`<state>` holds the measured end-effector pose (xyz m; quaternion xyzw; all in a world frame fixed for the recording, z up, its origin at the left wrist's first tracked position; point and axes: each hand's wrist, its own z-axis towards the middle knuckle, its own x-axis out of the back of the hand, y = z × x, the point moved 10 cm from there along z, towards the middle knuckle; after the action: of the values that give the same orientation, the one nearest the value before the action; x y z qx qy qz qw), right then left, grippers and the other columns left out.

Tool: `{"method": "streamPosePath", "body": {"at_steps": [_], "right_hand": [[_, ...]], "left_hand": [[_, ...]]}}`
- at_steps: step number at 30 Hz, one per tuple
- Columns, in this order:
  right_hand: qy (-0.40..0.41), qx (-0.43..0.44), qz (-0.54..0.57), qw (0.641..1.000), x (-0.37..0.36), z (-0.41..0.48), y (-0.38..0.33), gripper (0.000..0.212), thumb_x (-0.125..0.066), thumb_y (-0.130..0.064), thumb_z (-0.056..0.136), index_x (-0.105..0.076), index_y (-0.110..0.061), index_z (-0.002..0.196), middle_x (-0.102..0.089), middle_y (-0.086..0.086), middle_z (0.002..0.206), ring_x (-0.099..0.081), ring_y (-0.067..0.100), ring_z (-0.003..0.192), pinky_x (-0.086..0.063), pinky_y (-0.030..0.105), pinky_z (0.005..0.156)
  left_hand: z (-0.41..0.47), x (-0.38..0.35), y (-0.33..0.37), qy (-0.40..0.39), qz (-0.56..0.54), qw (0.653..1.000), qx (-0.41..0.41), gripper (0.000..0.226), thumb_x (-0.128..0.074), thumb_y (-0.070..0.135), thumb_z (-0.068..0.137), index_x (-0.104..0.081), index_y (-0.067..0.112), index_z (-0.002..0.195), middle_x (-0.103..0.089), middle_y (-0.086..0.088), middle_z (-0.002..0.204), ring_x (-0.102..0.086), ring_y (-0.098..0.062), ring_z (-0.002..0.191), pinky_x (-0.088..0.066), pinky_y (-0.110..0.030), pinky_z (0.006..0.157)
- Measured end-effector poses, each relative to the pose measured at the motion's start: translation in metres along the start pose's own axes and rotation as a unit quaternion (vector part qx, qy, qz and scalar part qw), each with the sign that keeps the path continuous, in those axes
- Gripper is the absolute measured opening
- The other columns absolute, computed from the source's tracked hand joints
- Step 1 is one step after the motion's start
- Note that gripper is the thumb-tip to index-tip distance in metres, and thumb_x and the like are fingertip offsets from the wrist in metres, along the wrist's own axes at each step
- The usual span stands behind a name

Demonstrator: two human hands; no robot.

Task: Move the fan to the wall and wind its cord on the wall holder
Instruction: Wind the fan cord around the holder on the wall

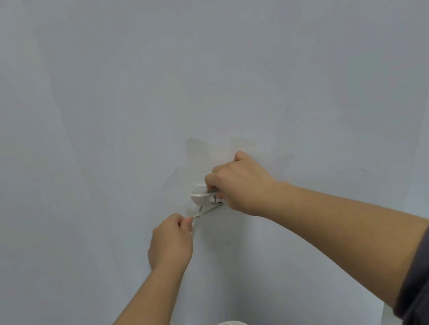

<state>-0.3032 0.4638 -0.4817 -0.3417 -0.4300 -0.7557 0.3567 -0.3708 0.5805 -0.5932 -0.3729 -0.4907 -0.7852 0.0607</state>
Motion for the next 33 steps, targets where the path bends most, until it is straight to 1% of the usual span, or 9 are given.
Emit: {"method": "streamPosePath", "body": {"at_steps": [3, 7, 14, 19, 23, 28, 31, 33], "right_hand": [[-0.003, -0.003, 0.012, 1.000, -0.001, 0.000, 0.000, 0.013, -0.054, -0.015, 0.090, -0.056, -0.024, 0.099, -0.046, -0.007, 0.083, -0.042, 0.018, 0.069, -0.020, 0.030, 0.073], [0.005, -0.011, 0.030, 0.999, -0.002, -0.001, 0.000, 0.013, -0.055, -0.013, 0.089, -0.057, -0.024, 0.095, -0.045, -0.008, 0.080, -0.044, 0.018, 0.067, -0.021, 0.030, 0.073], [0.014, -0.021, 0.038, 0.999, -0.002, -0.003, 0.000, 0.013, -0.055, -0.011, 0.088, -0.052, -0.024, 0.088, -0.047, -0.007, 0.080, -0.045, 0.019, 0.067, -0.020, 0.030, 0.072], [0.019, -0.027, 0.035, 0.999, -0.002, -0.004, 0.000, 0.017, -0.055, -0.012, 0.088, -0.045, -0.025, 0.082, -0.048, -0.006, 0.080, -0.046, 0.019, 0.067, -0.019, 0.030, 0.072], [0.019, -0.027, 0.038, 0.999, -0.002, -0.004, 0.000, 0.017, -0.056, -0.013, 0.088, -0.045, -0.024, 0.082, -0.050, -0.006, 0.080, -0.048, 0.019, 0.068, -0.019, 0.030, 0.072], [0.021, -0.024, 0.038, 0.999, -0.002, -0.005, -0.002, 0.017, -0.054, -0.011, 0.088, -0.045, -0.023, 0.081, -0.050, -0.006, 0.079, -0.047, 0.019, 0.067, -0.019, 0.030, 0.072], [0.021, -0.023, 0.037, 0.999, -0.002, -0.005, -0.002, 0.015, -0.054, -0.011, 0.088, -0.048, -0.024, 0.083, -0.054, -0.006, 0.082, -0.050, 0.019, 0.070, -0.020, 0.031, 0.073], [0.022, -0.023, 0.037, 0.999, -0.002, -0.005, -0.002, 0.015, -0.054, -0.011, 0.088, -0.048, -0.024, 0.083, -0.054, -0.006, 0.082, -0.050, 0.019, 0.069, -0.020, 0.031, 0.073]], "left_hand": [[0.003, 0.005, 0.004, 0.021, 0.004, 1.000, -0.006, 0.031, -0.045, 0.037, 0.098, -0.060, 0.018, 0.078, -0.056, 0.002, 0.068, -0.052, -0.021, 0.065, -0.036, -0.028, 0.056], [0.007, 0.009, 0.007, 0.049, -0.015, 0.999, 0.002, 0.030, -0.046, 0.037, 0.097, -0.061, 0.017, 0.080, -0.057, 0.001, 0.070, -0.054, -0.024, 0.068, -0.038, -0.030, 0.058], [0.006, 0.019, 0.018, 0.104, -0.056, 0.993, -0.010, 0.029, -0.047, 0.036, 0.097, -0.059, 0.017, 0.079, -0.055, 0.001, 0.066, -0.049, -0.022, 0.062, -0.035, -0.030, 0.055], [0.007, 0.022, 0.023, 0.123, -0.096, 0.988, -0.013, 0.024, -0.052, 0.033, 0.096, -0.061, 0.017, 0.080, -0.056, 0.002, 0.068, -0.052, -0.024, 0.068, -0.036, -0.030, 0.057], [0.007, 0.026, 0.024, 0.136, -0.127, 0.983, -0.010, 0.023, -0.054, 0.033, 0.094, -0.062, 0.017, 0.081, -0.056, 0.003, 0.069, -0.053, -0.023, 0.070, -0.036, -0.030, 0.058], [0.009, 0.026, 0.027, 0.133, -0.129, 0.983, -0.012, 0.023, -0.054, 0.033, 0.095, -0.061, 0.016, 0.082, -0.056, 0.004, 0.069, -0.053, -0.022, 0.070, -0.037, -0.030, 0.057], [0.009, 0.027, 0.031, 0.138, -0.138, 0.981, -0.016, 0.022, -0.054, 0.031, 0.095, -0.061, 0.015, 0.083, -0.056, 0.004, 0.069, -0.052, -0.020, 0.068, -0.035, -0.029, 0.054], [0.007, 0.029, 0.033, 0.141, -0.143, 0.979, -0.024, 0.022, -0.054, 0.032, 0.095, -0.062, 0.015, 0.083, -0.057, 0.004, 0.070, -0.053, -0.021, 0.069, -0.037, -0.030, 0.056]]}}
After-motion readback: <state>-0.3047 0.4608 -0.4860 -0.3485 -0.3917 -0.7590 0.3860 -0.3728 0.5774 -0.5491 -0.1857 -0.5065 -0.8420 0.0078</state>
